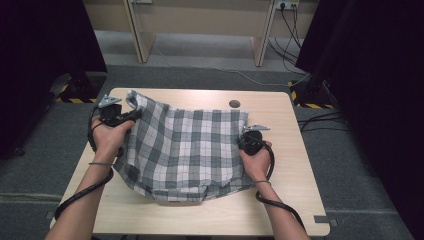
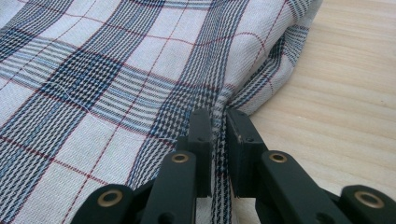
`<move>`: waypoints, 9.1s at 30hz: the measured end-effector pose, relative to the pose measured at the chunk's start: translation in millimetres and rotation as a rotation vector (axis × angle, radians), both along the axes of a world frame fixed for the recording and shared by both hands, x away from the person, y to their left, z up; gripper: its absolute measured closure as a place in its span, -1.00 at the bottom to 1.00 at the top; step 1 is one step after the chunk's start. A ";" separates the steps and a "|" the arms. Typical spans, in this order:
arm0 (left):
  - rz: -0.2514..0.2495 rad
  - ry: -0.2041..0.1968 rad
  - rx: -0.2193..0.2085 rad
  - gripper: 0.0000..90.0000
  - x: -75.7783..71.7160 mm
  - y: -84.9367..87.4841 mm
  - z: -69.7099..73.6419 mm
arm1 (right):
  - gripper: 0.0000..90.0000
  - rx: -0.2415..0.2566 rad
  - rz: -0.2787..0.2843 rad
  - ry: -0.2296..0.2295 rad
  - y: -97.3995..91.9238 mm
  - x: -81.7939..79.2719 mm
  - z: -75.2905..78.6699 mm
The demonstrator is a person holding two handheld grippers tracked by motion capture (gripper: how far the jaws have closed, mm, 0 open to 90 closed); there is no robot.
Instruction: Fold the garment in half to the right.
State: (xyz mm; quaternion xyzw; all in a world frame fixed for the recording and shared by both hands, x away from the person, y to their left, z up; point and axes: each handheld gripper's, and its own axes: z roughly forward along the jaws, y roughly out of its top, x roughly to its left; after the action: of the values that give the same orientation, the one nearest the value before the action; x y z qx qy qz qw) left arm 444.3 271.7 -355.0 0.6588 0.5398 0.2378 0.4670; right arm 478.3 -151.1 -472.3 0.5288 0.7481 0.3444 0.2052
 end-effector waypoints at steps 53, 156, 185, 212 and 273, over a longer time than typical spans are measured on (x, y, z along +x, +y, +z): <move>-0.023 -0.051 0.010 0.90 3.4 -23.8 30.1 | 0.82 0.030 0.029 -0.003 44.1 6.5 -2.5; -0.201 -0.113 0.030 0.90 24.8 -173.4 45.3 | 0.82 0.046 0.022 -0.013 44.6 4.6 -4.6; -0.234 -0.094 0.056 0.90 34.1 -214.0 22.9 | 0.82 0.055 0.029 -0.016 42.9 4.5 -5.2; -0.256 -0.079 0.103 0.90 38.8 -224.7 9.5 | 0.04 0.159 0.092 -0.240 10.5 -1.8 116.8; -0.320 -0.067 0.176 0.36 32.3 -231.7 -4.7 | 0.91 0.011 0.233 -0.155 58.3 56.1 146.8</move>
State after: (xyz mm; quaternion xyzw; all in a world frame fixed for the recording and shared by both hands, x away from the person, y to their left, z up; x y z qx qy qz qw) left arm 476.6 40.1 -359.7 0.7663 0.3893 0.2284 0.4572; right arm 534.4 -92.9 -325.4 0.4112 0.7845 0.4099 0.2181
